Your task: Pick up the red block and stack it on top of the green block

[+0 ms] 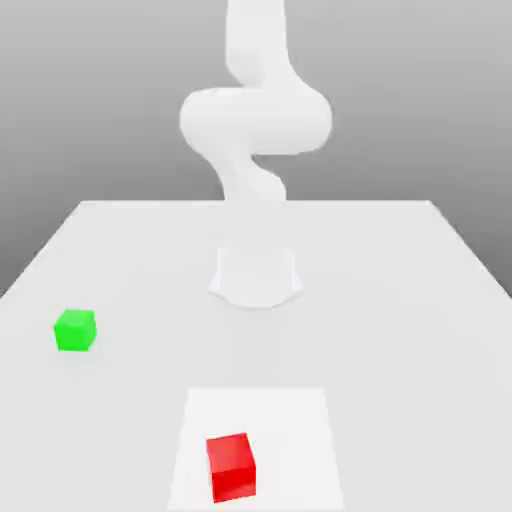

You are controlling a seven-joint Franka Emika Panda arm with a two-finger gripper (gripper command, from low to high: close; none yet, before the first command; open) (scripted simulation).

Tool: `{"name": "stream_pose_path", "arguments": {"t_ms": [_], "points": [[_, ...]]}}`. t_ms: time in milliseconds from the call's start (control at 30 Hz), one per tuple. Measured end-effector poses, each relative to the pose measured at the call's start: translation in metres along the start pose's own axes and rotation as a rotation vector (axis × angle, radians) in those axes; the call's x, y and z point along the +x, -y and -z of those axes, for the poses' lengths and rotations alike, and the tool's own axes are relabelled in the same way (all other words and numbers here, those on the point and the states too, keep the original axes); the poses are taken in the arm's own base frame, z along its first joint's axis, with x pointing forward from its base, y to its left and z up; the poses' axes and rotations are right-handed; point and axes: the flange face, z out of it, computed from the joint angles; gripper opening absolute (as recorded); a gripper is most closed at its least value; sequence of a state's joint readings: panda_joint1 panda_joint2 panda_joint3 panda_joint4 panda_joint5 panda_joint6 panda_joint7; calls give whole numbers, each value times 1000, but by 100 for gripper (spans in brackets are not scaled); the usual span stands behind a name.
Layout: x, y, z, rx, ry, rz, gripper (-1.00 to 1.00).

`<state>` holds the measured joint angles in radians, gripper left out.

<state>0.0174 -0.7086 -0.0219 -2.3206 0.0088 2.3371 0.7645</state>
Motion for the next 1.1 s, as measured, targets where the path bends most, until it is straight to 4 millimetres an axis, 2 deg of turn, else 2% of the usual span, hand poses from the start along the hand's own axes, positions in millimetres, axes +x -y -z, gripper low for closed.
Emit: {"name": "stream_pose_path", "arguments": {"t_ms": [100, 233, 500, 667, 800, 967, 1000, 1100], "points": [[-2, -9, -65, -52, 80, 25, 0], [-13, -27, -144, -121, 178, 57, 0], [-63, -88, -283, -269, 362, 123, 0], [-107, -140, -352, -368, 469, 168, 0], [-145, -187, -395, -446, 546, 205, 0], [-177, -221, -442, -461, 560, 213, 0], [-180, -225, -447, -461, 561, 213, -100], [-180, -225, -447, -462, 561, 213, -100]]}}
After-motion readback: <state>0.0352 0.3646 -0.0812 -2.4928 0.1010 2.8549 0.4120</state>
